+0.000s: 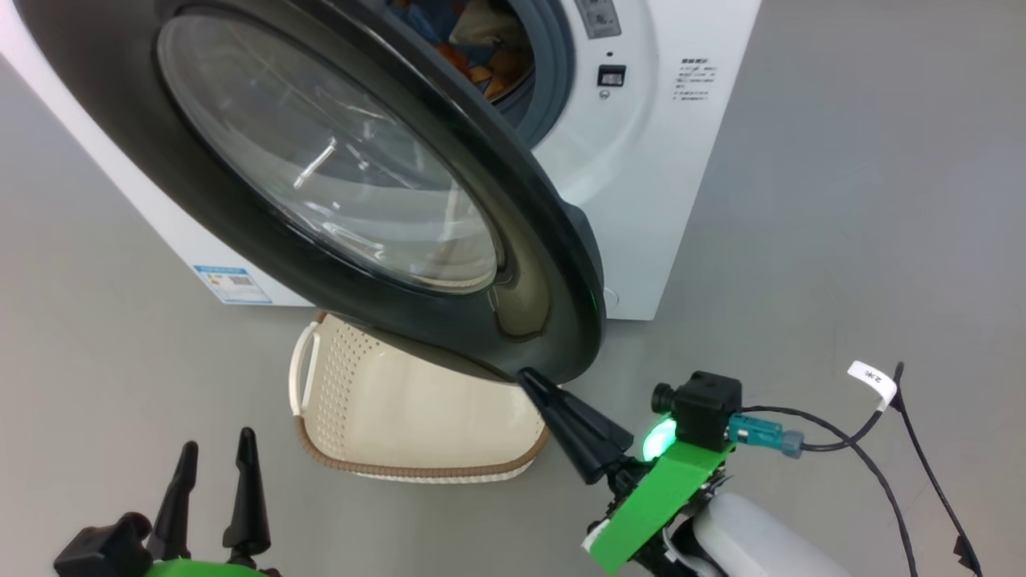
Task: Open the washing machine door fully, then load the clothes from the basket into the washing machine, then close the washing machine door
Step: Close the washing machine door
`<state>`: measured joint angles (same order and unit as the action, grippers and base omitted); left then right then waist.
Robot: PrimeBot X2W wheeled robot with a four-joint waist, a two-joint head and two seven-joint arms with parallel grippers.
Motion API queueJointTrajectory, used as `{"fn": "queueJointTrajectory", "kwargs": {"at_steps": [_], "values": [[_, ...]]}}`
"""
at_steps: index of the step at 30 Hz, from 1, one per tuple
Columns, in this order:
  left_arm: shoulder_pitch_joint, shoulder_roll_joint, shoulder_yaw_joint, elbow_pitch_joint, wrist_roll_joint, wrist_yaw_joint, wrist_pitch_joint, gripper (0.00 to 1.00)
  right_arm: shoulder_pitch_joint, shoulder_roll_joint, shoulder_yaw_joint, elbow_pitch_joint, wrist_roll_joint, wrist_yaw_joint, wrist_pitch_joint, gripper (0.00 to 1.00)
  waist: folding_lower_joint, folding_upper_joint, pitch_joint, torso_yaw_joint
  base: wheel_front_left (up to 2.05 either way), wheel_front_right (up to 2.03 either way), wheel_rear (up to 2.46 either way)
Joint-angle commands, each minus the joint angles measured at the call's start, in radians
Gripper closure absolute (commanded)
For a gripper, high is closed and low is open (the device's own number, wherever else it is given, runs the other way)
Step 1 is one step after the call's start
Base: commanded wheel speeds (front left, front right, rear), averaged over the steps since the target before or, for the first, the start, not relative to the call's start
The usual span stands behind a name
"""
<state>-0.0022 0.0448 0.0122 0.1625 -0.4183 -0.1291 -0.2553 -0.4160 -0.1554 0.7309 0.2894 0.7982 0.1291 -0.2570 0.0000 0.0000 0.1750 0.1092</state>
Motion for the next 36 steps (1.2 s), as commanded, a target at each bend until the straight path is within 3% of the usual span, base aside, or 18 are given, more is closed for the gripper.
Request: {"fn": "queueJointTrajectory", "kwargs": {"at_steps": [1,21,36], "values": [[-0.030,0.008,0.030,-0.018,-0.012,-0.002,-0.006,0.00,-0.024,0.022,0.001,-0.010,0.009,0.002,-0.005,1.00,0.0000,0.0000,0.009,0.009,0.00,0.00,0.00],[-0.071,0.006,0.015,-0.034,-0.028,-0.002,-0.006,0.00,-0.075,0.031,-0.199,0.074,-0.007,0.002,-0.005,1.00,0.0000,0.0000,0.048,0.046,0.00,0.00,0.00],[-0.144,0.006,-0.029,-0.073,-0.051,-0.002,-0.006,0.00,-0.235,0.065,-0.441,0.148,-0.019,0.002,-0.005,1.00,0.0000,0.0000,0.134,0.087,0.00,0.00,0.00]]}}
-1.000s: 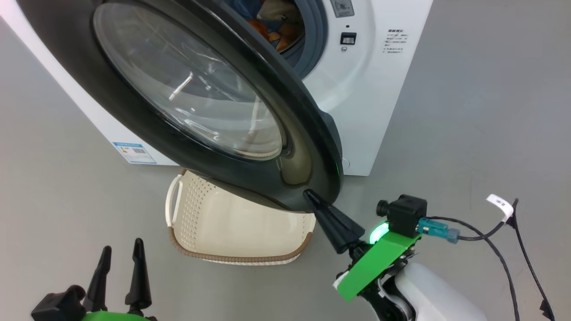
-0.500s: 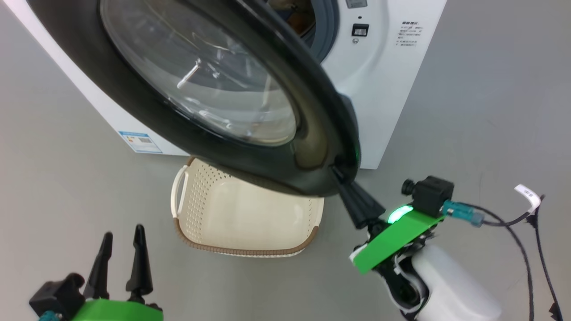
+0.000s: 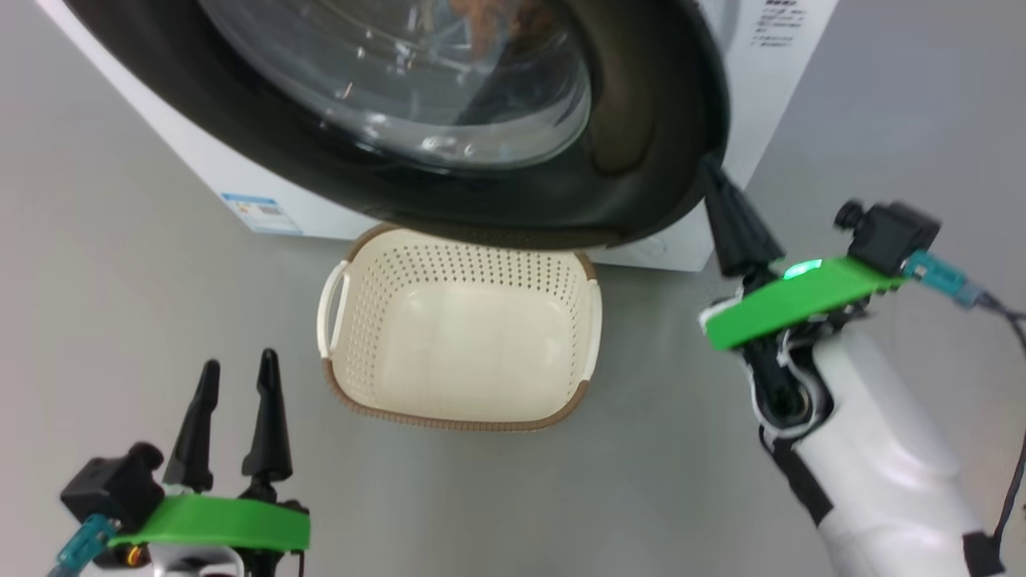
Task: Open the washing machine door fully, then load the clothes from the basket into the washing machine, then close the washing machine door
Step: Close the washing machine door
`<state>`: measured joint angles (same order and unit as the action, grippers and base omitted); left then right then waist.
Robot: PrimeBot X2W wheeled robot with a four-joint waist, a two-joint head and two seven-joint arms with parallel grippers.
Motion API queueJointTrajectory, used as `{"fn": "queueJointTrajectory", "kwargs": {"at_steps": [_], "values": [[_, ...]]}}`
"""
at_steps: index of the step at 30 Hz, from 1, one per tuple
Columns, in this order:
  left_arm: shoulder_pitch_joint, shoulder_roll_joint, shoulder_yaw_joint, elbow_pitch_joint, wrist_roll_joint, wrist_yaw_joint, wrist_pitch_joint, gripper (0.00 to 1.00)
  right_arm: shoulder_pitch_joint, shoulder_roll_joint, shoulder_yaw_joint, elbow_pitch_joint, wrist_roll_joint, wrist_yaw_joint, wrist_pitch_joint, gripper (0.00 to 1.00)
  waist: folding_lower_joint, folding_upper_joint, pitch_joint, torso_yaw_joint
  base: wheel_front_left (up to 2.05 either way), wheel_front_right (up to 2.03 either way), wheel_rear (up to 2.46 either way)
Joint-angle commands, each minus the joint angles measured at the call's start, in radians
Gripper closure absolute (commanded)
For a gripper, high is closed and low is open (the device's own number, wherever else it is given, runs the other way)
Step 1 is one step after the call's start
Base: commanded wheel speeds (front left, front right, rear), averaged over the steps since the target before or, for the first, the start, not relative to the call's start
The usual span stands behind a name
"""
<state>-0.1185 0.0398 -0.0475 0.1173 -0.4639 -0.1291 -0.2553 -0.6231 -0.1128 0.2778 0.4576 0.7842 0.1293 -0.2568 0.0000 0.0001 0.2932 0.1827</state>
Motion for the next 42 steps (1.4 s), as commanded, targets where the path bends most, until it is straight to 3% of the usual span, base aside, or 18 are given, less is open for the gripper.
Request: {"fn": "queueJointTrajectory", "kwargs": {"at_steps": [1,26,38,41,42], "values": [[-0.034,0.011,0.027,-0.028,-0.007,-0.002,-0.006,0.00,-0.041,0.023,0.004,-0.015,-0.003,0.001,-0.005,1.00,0.0000,-0.0001,0.021,0.018,0.00,0.00,0.00],[-0.108,0.010,-0.017,-0.051,-0.023,-0.002,-0.006,0.00,-0.240,0.010,-0.175,0.032,-0.028,0.001,-0.005,1.00,0.0000,-0.0001,0.109,0.091,0.00,0.00,0.00],[-0.095,0.010,-0.023,-0.022,-0.015,-0.002,-0.006,0.00,-0.178,0.011,-0.111,0.021,-0.025,0.001,-0.005,1.00,0.0000,-0.0001,0.076,0.077,0.00,0.00,0.00],[-0.088,0.010,-0.022,-0.008,-0.006,-0.002,-0.006,0.00,-0.141,0.004,-0.096,0.018,-0.018,0.001,-0.005,0.51,0.0000,-0.0001,0.055,0.070,0.00,0.00,0.00],[-0.086,0.010,-0.022,-0.001,-0.001,-0.002,-0.006,0.00,-0.129,0.003,-0.092,0.017,-0.017,0.001,-0.005,0.10,0.0000,-0.0001,0.048,0.067,0.00,0.00,0.00]]}}
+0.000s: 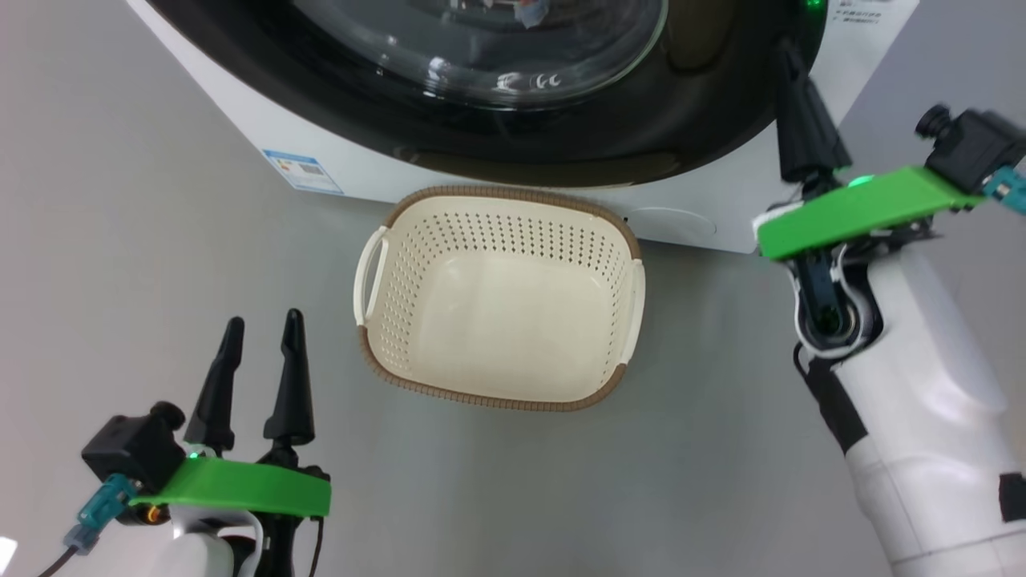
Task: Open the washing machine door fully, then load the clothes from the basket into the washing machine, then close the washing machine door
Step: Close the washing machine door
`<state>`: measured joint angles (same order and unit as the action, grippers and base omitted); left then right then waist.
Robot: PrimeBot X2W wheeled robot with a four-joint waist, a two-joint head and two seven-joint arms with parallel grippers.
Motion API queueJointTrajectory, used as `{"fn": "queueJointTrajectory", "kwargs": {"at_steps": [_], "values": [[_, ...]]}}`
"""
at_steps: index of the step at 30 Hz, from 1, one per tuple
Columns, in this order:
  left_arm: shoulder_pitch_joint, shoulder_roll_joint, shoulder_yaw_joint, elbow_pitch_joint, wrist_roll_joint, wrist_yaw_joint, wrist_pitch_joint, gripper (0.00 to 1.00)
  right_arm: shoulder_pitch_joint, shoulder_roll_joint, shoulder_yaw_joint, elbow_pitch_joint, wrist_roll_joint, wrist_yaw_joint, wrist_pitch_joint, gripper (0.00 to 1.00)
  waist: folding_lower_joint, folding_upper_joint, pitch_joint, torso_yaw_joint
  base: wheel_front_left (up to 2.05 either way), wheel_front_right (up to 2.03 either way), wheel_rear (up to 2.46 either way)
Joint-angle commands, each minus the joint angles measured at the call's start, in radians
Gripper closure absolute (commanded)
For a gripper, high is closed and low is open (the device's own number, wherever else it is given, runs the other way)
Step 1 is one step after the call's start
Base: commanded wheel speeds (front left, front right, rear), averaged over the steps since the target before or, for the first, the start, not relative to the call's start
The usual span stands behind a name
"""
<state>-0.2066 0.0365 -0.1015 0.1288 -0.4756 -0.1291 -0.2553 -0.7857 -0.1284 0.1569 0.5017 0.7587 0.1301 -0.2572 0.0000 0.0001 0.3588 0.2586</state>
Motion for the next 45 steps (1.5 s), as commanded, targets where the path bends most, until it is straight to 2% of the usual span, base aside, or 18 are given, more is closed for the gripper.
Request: {"fn": "queueJointTrajectory", "kwargs": {"at_steps": [1,17,31,45], "values": [[0.005,0.014,0.032,-0.006,0.016,-0.002,-0.006,0.00,0.047,0.017,0.032,-0.027,0.009,0.001,-0.005,0.00,0.0000,-0.0001,-0.025,-0.012,0.00,0.00,0.00],[0.041,0.064,0.057,0.046,0.023,-0.002,-0.006,0.00,0.228,-0.012,0.066,-0.052,0.001,0.001,-0.005,0.00,0.0000,-0.0001,-0.137,-0.101,0.00,0.00,0.00],[0.038,0.112,0.078,0.062,0.050,-0.002,-0.006,0.00,0.362,-0.064,0.061,-0.055,-0.010,0.001,-0.005,0.00,0.0000,-0.0001,-0.167,-0.201,0.00,0.00,0.00],[0.066,0.125,0.118,0.069,0.070,-0.002,-0.006,0.00,0.491,-0.121,0.055,-0.069,-0.065,0.001,-0.005,0.00,0.0000,-0.0001,-0.202,-0.286,0.00,0.00,0.00]]}}
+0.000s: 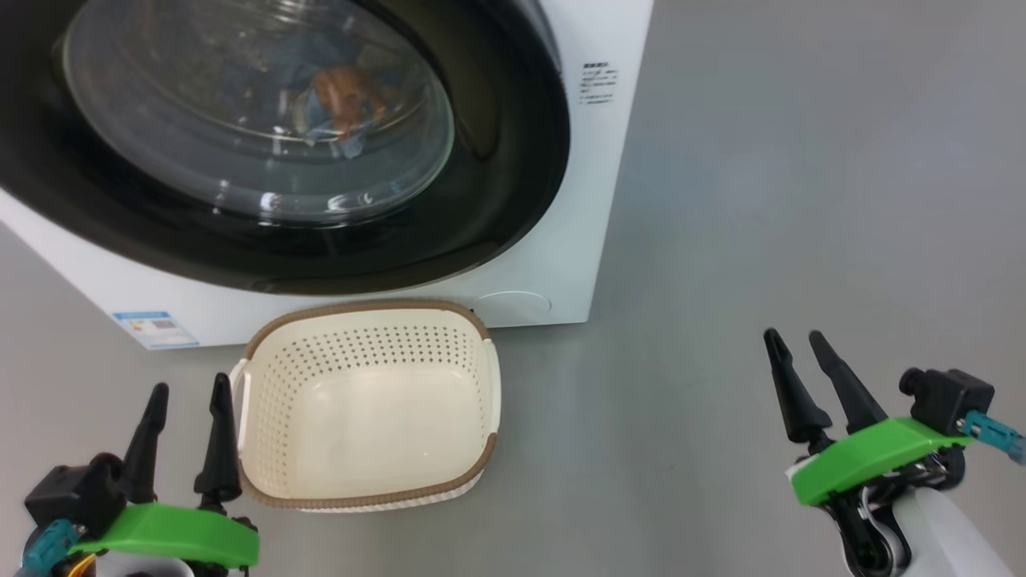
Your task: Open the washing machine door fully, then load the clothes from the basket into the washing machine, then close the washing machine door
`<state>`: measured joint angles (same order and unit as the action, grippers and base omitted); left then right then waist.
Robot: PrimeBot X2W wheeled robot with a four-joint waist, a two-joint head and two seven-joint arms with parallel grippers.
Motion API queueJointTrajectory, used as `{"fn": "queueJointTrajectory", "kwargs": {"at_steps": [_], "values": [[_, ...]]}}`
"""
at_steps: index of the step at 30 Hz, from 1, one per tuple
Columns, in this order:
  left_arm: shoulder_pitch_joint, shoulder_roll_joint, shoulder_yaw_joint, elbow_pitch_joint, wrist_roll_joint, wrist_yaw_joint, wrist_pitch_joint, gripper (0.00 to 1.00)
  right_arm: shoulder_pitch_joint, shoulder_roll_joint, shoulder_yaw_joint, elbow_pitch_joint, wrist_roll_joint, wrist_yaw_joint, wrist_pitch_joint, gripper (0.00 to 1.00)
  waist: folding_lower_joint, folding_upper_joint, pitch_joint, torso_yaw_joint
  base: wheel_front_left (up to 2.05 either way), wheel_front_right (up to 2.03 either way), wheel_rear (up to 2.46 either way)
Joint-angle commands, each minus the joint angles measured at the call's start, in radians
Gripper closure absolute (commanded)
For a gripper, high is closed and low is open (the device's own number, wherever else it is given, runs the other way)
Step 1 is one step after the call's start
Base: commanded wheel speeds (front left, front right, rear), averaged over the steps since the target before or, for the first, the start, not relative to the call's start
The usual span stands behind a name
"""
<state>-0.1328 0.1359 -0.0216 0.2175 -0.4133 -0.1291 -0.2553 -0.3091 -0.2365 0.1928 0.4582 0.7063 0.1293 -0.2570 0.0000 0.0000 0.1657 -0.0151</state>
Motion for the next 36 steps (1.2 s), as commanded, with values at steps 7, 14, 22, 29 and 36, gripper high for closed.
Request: {"fn": "queueJointTrajectory", "kwargs": {"at_steps": [7,14,22,29,36], "values": [[0.006,0.031,0.050,-0.019,0.010,-0.002,-0.006,0.00,0.065,-0.034,0.001,-0.030,-0.030,0.001,-0.005,0.00,0.0000,0.0000,-0.014,-0.036,0.00,0.00,0.00],[0.032,0.032,0.071,-0.019,0.021,-0.002,-0.006,0.00,0.107,-0.053,-0.035,-0.042,-0.044,0.001,-0.005,0.00,0.0000,0.0000,-0.022,-0.058,0.00,0.00,0.00],[0.072,0.030,0.098,-0.012,0.030,-0.002,-0.006,0.00,0.146,-0.072,-0.063,-0.057,-0.100,0.001,-0.005,0.00,0.0000,0.0000,-0.034,-0.071,0.00,0.00,0.00],[0.079,0.030,0.103,-0.009,0.037,-0.002,-0.006,0.00,0.161,-0.077,-0.065,-0.060,-0.141,0.001,-0.005,0.00,0.0000,0.0000,-0.029,-0.068,0.00,0.00,0.00],[0.083,0.028,0.105,-0.006,0.044,-0.002,-0.006,0.00,0.165,-0.075,-0.059,-0.061,-0.157,0.001,-0.005,0.00,0.0000,0.0000,-0.031,-0.068,0.00,0.00,0.00]]}}
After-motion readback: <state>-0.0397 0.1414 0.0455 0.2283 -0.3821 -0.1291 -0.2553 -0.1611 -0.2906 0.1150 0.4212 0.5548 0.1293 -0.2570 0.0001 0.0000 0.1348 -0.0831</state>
